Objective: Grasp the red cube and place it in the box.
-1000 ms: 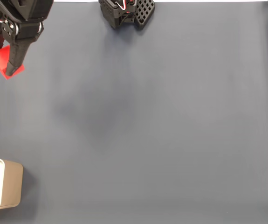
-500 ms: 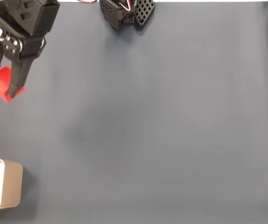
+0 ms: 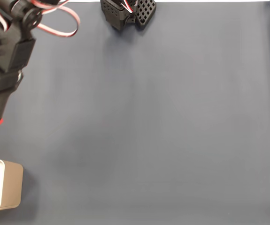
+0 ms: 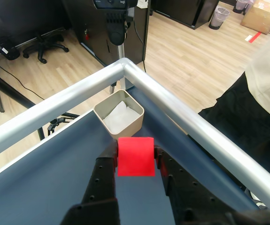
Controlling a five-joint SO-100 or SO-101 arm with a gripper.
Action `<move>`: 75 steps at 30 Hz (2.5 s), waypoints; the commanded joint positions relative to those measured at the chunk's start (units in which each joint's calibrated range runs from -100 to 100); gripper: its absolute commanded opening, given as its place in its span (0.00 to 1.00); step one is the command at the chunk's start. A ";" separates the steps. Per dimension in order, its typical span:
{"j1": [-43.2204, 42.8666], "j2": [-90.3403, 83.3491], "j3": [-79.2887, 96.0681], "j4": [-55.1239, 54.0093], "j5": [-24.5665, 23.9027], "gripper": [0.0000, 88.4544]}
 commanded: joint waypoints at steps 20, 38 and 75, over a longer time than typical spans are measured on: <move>-3.15 22.31 -32.02 -2.57 -0.15 0.00; -3.01 35.91 -49.26 -2.65 -0.34 0.00; -4.43 43.37 -56.29 -5.27 -0.24 0.00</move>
